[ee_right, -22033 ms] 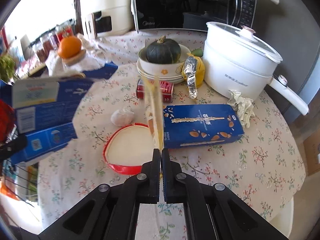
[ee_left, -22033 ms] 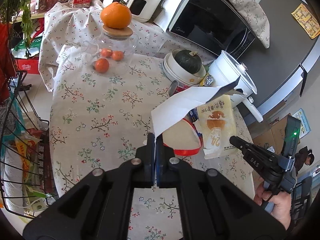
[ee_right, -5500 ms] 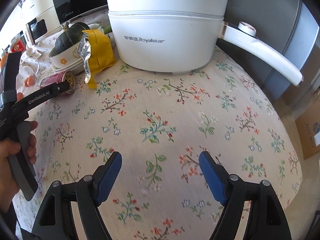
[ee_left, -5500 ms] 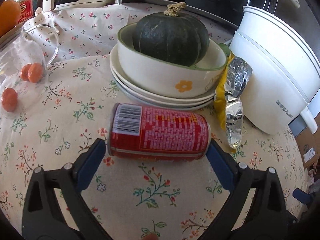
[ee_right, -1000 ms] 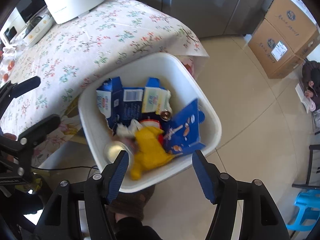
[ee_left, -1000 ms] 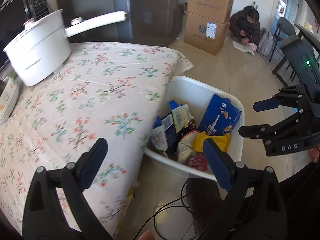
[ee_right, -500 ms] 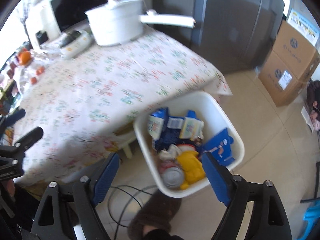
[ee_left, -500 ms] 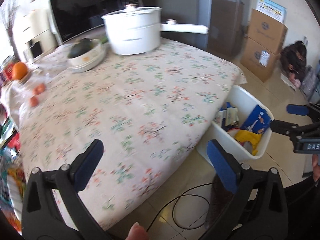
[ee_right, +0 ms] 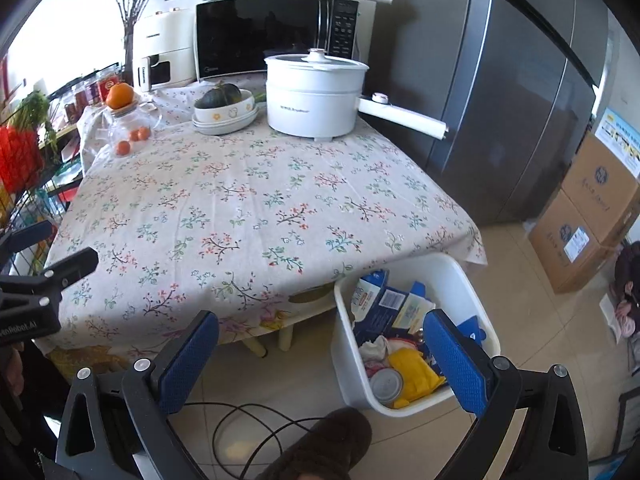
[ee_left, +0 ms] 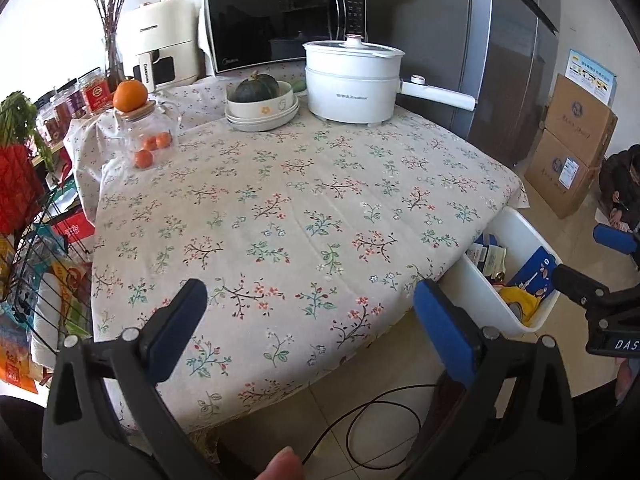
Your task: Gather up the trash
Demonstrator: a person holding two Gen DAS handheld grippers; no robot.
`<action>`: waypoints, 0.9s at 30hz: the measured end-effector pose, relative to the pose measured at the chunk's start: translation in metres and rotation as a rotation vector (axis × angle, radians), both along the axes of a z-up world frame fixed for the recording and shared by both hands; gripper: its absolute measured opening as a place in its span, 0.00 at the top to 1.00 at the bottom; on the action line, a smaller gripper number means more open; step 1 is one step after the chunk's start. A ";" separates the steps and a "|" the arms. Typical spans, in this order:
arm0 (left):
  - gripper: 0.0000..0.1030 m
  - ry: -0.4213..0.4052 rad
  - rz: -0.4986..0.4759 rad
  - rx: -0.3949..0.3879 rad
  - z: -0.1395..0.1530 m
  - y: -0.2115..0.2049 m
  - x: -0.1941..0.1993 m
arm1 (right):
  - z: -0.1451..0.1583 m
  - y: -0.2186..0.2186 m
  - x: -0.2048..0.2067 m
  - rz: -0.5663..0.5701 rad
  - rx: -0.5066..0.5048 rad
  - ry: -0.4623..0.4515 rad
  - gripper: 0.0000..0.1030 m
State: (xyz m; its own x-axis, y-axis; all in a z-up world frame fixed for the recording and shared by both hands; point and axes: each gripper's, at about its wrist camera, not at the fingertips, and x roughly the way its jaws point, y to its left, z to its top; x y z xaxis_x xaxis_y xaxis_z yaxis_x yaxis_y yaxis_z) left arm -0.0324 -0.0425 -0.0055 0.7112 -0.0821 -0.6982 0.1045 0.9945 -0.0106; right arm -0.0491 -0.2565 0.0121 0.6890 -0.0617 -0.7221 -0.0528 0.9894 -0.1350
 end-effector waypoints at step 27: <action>0.00 0.024 0.083 -0.018 -0.012 0.022 -0.010 | 0.003 0.010 0.002 0.033 0.026 -0.028 0.00</action>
